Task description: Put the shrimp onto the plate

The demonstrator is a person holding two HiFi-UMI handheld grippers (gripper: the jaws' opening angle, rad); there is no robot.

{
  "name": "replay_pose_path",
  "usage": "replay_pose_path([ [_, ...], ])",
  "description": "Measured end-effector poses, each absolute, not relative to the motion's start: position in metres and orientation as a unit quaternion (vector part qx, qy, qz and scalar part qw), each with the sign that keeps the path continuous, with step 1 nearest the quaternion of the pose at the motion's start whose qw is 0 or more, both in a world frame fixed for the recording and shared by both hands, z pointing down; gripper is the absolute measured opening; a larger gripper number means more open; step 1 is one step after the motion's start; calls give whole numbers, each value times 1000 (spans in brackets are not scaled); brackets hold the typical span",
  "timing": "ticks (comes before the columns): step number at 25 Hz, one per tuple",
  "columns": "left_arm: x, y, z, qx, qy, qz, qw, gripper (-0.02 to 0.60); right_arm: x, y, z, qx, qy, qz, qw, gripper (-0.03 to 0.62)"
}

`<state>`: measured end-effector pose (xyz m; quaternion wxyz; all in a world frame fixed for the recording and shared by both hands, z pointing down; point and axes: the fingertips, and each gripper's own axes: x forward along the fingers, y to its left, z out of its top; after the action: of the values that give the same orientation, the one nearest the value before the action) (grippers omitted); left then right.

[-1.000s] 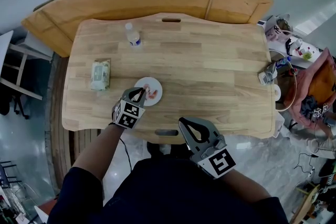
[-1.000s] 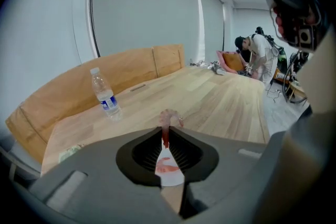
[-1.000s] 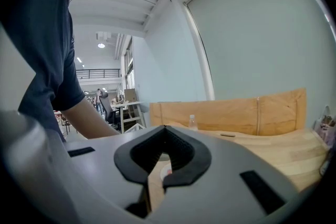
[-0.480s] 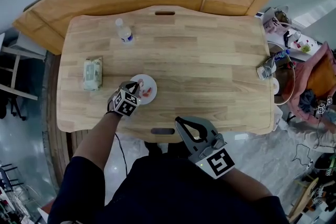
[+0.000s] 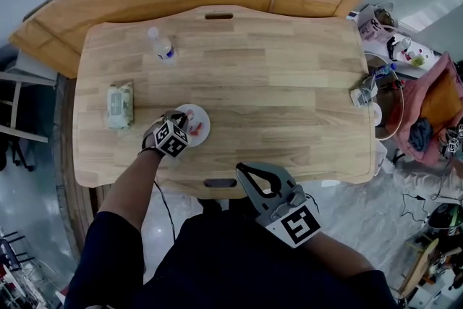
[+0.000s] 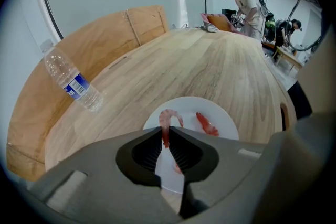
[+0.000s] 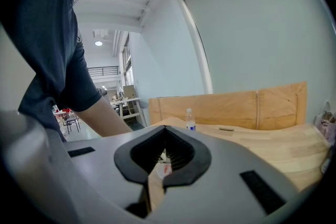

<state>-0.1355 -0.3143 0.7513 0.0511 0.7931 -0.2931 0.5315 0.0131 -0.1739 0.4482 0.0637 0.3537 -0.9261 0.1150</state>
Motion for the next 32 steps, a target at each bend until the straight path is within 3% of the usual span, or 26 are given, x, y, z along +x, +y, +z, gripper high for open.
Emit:
replay_pose_path([
  [32, -136, -315, 761, 793, -256, 550, 53, 67, 14, -170, 452, 363, -923, 106, 76, 9],
])
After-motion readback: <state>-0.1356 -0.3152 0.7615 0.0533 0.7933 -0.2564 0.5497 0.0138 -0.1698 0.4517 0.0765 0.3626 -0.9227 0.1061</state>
